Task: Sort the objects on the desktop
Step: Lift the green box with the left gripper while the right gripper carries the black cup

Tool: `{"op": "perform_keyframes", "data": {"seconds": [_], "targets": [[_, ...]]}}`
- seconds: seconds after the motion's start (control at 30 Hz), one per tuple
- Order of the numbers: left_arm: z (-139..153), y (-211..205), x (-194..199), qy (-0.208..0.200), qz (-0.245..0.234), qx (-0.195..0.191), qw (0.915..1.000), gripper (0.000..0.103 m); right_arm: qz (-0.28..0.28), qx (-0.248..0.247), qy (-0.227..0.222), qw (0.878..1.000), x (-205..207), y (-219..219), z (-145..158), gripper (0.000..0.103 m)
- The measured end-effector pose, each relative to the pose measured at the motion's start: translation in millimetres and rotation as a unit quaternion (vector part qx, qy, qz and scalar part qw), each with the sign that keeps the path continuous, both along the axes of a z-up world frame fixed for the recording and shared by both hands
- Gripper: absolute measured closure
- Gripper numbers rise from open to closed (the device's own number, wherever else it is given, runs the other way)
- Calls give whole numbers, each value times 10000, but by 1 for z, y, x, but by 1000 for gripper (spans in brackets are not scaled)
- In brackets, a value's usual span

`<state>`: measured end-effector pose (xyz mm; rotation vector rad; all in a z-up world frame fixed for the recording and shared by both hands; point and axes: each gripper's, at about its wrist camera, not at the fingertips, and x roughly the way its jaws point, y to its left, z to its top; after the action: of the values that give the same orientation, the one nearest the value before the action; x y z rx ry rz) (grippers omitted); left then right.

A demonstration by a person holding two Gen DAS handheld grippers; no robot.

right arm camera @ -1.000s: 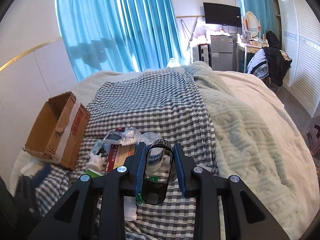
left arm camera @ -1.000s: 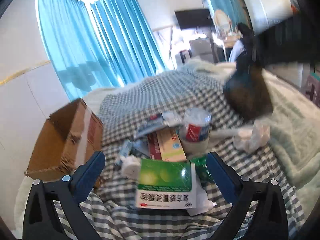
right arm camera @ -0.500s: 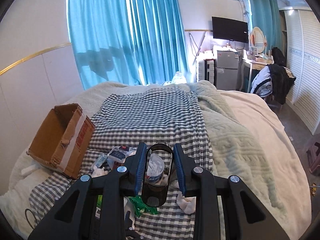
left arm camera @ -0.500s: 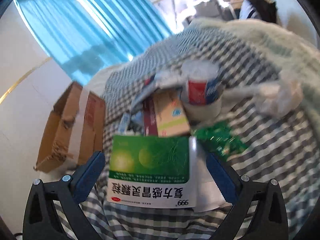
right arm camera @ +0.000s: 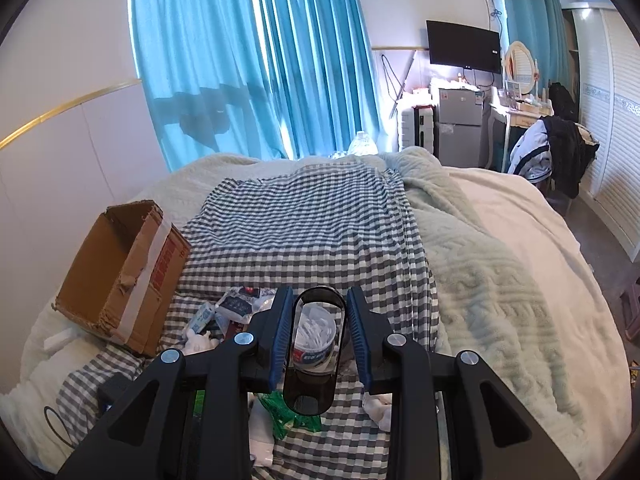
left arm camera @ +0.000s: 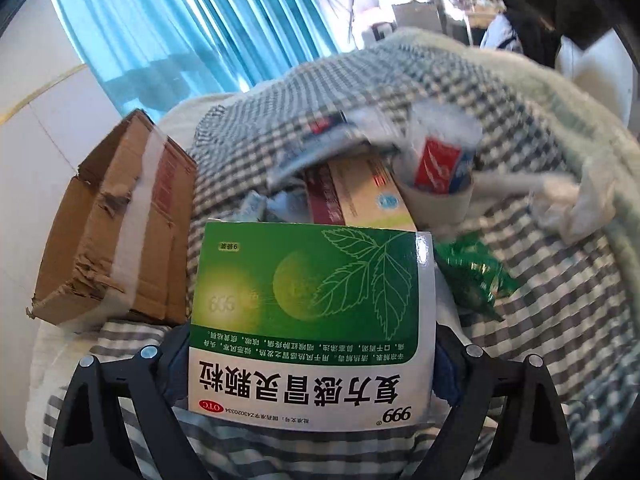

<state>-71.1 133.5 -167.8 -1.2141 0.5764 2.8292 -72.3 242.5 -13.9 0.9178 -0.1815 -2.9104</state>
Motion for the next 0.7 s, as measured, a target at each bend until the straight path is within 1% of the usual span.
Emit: {"op": "perform_keyframes", "data": {"seconds": [0.03,0.17,0.27,0.4,0.5,0.63,0.7], "targets": [[6,-3,1,55,-14,71,10000,10,-8,-3,29,10000,1,-2,4,75],[44,-17,3,350,-69,550,9979,10,-168,-61,207,9996,3,-17,20,75],[79,-26,6,691,-149,860,9938,10,-214,-128,303,9992,6,-31,35,75],[116,-46,12,1053,-217,1137,9877,10,-285,33,501,9983,11,-54,59,75],[139,-67,13,1317,-275,1256,9829,10,-283,55,639,9975,15,-71,77,75],[161,-90,15,1663,-520,1150,9780,10,-286,99,852,9959,18,-97,99,75],[173,-106,12,1739,-526,1222,9757,10,-282,63,924,9953,16,-109,107,75]]}}
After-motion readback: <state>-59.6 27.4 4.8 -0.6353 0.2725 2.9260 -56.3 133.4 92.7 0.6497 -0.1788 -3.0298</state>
